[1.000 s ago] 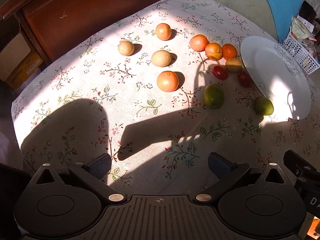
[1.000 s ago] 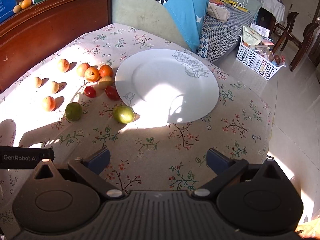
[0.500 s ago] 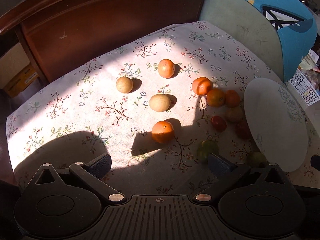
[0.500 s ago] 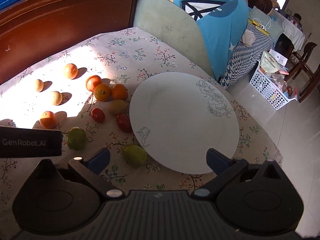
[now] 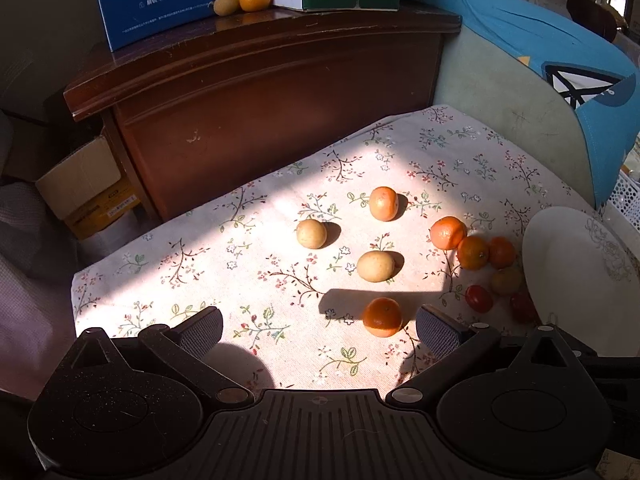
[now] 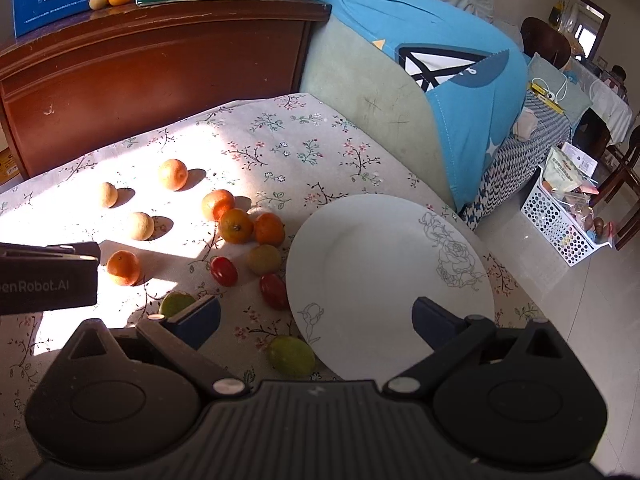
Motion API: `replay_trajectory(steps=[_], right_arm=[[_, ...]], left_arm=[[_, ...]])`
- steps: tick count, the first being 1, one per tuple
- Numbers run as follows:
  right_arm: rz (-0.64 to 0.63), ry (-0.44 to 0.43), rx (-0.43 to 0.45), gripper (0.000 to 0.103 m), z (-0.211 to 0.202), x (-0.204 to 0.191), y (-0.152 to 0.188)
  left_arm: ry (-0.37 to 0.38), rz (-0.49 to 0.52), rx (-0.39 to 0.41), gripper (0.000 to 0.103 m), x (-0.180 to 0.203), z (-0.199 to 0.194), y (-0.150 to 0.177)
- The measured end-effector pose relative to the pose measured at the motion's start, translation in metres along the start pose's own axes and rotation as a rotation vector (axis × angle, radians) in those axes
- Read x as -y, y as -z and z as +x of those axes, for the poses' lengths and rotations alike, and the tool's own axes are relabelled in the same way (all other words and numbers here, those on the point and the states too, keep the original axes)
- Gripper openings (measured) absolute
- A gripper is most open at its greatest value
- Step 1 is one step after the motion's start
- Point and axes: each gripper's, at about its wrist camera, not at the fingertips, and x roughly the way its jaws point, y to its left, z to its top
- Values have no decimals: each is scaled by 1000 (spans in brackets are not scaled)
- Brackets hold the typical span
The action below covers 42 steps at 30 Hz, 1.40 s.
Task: Organize fruits
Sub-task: 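Move both tools toward the fruits lying beside the white plate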
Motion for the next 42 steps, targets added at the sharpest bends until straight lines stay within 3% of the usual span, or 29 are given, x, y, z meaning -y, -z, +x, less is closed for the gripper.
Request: replay_trajectory(steps=[2,7,15,42], right_arm=[[-9,3,-7,100,1,-1,4],[-5,11,-15,99,3,1,3],[-18,-20,-16,99,7,-4,-5],[36,-42,-33,99,13,-4,-5]], left_arm=[[-26,46,39,103,5,-1,1],[-13,53,41,103,9,-3,1],[-13,30,-30,103,1,5,2],[-44,31,-54,103,-3,5,4]])
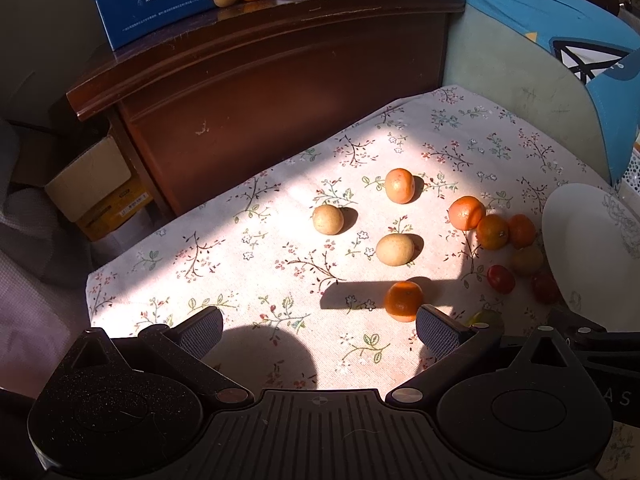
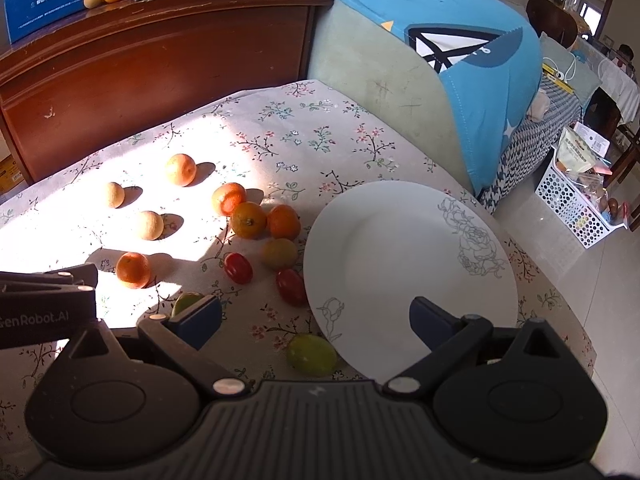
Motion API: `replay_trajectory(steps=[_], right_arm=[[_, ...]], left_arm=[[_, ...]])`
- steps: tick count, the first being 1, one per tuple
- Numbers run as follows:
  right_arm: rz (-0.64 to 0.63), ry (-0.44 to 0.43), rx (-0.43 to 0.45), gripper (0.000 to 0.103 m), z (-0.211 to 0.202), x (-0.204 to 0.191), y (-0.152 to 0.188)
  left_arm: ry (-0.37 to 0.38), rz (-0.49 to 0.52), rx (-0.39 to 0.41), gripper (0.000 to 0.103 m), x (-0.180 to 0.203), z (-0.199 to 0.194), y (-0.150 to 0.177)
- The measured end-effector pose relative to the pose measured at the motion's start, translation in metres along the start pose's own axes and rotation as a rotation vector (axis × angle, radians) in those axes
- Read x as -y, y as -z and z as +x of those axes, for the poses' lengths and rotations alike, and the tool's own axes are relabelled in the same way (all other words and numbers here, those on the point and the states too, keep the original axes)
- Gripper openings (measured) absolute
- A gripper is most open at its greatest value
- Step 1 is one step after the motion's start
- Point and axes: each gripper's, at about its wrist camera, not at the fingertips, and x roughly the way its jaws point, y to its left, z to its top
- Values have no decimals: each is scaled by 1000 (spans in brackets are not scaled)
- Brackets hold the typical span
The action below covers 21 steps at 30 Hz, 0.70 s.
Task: Organize fruits
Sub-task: 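Move both tools toward the fruits lying beside the white plate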
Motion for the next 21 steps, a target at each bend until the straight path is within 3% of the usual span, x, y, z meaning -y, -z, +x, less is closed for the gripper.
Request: replay_trajectory(steps=[7,10,21], right_arm=[[63,-48,-38,99,5,4,-3],[66,-47,-51,99,8,2,-3],[70,-18,-51,98,10,3,-4]], left_arm=[[7,24,-21,103,-2,1,0],[1,71,-39,103,0,4,1],[20,81,-65,103,-1,4,3]])
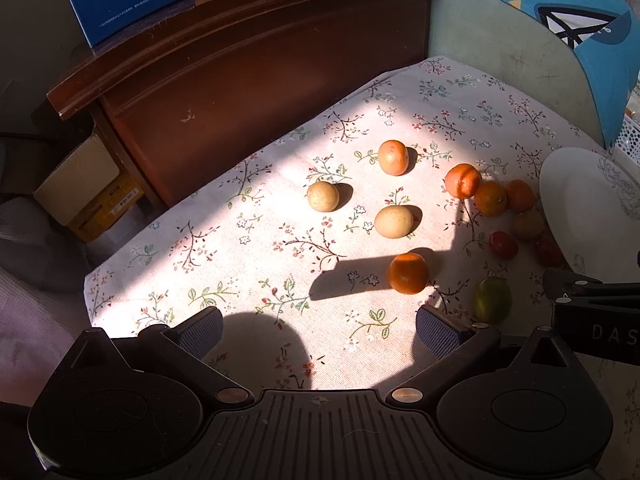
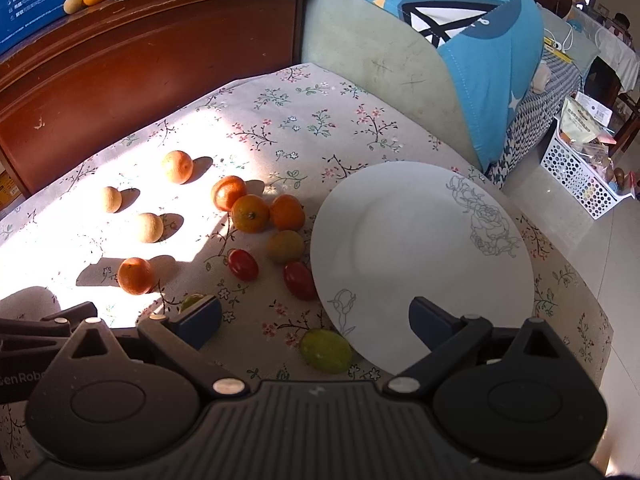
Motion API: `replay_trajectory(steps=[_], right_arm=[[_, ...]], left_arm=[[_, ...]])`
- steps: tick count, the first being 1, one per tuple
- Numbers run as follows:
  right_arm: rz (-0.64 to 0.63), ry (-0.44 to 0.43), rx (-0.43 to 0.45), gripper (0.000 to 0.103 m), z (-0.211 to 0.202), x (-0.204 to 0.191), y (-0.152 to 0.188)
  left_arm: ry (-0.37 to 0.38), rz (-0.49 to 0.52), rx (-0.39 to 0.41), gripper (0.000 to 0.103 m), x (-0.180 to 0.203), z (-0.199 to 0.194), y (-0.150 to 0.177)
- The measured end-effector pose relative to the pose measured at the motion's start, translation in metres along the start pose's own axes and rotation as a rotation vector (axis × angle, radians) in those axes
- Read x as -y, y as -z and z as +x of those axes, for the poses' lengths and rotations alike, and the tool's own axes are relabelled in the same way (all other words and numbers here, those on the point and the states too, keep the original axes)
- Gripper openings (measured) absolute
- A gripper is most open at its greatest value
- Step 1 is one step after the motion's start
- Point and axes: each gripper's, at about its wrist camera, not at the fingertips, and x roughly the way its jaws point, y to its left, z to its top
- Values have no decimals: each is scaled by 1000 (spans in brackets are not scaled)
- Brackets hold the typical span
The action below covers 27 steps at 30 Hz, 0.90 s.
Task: Organize fruits
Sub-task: 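Move both tools toward the fruits lying beside the white plate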
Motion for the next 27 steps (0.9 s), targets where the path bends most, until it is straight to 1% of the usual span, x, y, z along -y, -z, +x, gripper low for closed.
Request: replay_trajectory(steps=[4,8,12,20,27], right_arm=[[-3,-4,-2,97,-1,0,2],[-5,2,-8,96,-1,2,7],[7,7,-14,91,-4,7,12],[15,1,-12,90,-14,11,15],[28,24,-17,90,-18,16,19]], left_arm=[[13,32,-2,103,2,-1,3],[17,38,-7,103,2,-2,4],[21,59,3,103,7,-5,6],[27,95,15,103,15,-9,8],[34,133,23,103,24,-10,10]])
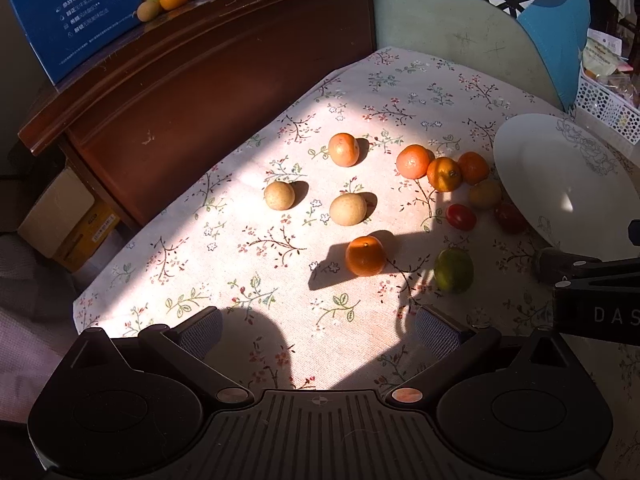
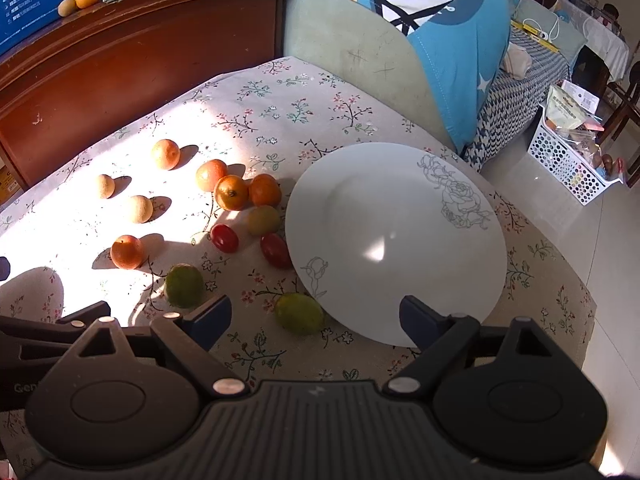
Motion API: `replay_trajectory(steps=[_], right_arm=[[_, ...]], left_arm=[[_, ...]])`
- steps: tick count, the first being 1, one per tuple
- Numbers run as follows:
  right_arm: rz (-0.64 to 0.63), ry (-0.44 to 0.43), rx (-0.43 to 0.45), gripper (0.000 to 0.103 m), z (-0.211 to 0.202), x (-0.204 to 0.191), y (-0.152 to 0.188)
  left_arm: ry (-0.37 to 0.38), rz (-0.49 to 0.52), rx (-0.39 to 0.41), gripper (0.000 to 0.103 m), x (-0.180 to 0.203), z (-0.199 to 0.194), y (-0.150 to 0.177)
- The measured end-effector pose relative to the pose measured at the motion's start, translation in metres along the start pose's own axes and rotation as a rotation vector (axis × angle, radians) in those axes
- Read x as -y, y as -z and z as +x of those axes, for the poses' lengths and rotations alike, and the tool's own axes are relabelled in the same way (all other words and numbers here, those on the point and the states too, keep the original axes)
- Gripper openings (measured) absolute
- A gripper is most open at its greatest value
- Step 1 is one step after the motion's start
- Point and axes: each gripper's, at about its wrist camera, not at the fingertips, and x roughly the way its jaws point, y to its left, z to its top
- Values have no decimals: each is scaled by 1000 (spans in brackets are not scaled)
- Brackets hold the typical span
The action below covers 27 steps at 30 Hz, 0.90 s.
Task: Organize fruits
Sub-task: 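Move both tools toward the fruits lying beside the white plate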
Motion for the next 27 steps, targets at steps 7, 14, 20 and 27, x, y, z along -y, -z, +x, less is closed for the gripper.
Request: replay_trajectory(steps=[7,14,20,27], right_arm=[[20,16,-10,90,1,7,3],[54,7,-53,90,2,17,13],[96,18,-104,90,7,29,23],[156,34,-165,90,26,38,28]], left_arm=[[4,11,-3,103,7,2,-1],[9,11,-8,103,10,3,-1],[-1,6,-19,103,9,9,-2],[3,11,-25,103,13,13,-3]])
